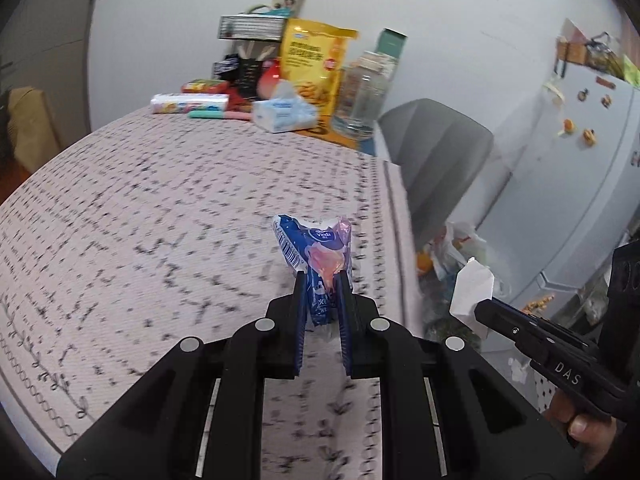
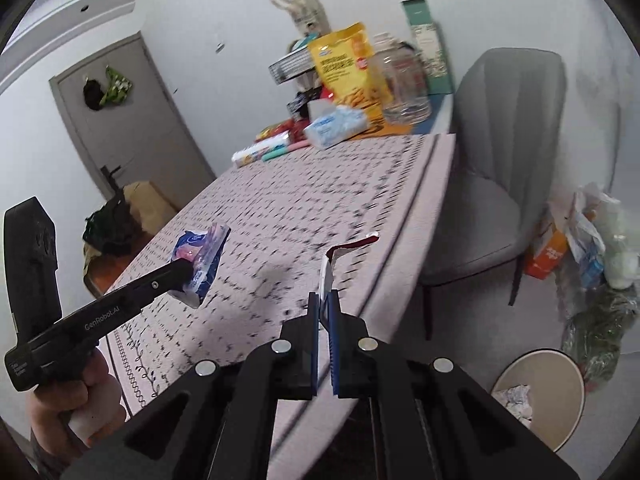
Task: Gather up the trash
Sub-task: 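Carry the tissue pack in the left gripper and paper strip in the right over the bin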
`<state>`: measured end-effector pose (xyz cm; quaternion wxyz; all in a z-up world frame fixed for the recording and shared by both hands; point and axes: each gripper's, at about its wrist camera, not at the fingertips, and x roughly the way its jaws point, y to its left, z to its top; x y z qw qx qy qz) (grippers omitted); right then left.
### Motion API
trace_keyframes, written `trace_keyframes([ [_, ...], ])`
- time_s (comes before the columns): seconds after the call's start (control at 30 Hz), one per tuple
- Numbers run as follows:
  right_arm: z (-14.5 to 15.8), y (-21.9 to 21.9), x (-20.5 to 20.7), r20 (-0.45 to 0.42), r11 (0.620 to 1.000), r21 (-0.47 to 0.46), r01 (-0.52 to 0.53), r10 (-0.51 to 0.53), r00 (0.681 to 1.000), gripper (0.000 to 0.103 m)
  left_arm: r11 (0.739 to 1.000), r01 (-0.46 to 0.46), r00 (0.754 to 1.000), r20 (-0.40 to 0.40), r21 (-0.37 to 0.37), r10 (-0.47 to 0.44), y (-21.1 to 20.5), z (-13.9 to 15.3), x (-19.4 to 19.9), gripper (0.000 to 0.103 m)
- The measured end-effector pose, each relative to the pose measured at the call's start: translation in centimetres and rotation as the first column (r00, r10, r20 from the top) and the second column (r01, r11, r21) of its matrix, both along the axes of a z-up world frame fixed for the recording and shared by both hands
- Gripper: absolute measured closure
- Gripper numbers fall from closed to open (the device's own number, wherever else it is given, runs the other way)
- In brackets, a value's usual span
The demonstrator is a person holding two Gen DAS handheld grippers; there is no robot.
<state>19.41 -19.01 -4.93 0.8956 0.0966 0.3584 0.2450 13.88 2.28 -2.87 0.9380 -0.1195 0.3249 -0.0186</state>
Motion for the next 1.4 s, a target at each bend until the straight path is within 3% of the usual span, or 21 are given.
trace_keyframes([
  [0.4, -0.2, -8.6, -0.3, 0.008, 0.989, 0.028, 0.149, -0.149, 0.989, 0.098, 0.988, 0.149, 0.989, -0.013, 0.034, -0.149, -8.3, 1.0, 2.9, 0.088],
  [0.83, -4.3, -16.4, 0.0, -0.078, 0.953, 0.027, 0.301, -0.298, 0.951, 0.097, 0.955, 0.292, 0.953, -0.103, 0.048, -0.286, -16.6, -1.4, 6.7, 0.088],
  [1.0, -6.3, -19.0, 0.3, -0.116, 0.936, 0.026, 0.352, -0.347, 0.931, 0.097, 0.939, 0.341, 0.931, -0.148, 0.034, -0.333, -19.3, -3.0, 8.2, 0.088],
  [1.33, -12.1, -24.2, 1.3, -0.230, 0.901, 0.030, 0.434, -0.416, 0.880, 0.094, 0.895, 0.445, 0.858, -0.283, -0.005, -0.428, -25.9, -8.1, 11.4, 0.088],
  [1.4, -12.9, -25.2, 1.3, -0.245, 0.894, 0.033, 0.447, -0.427, 0.870, 0.083, 0.890, 0.455, 0.847, -0.303, -0.012, -0.437, -26.9, -9.1, 11.8, 0.088],
])
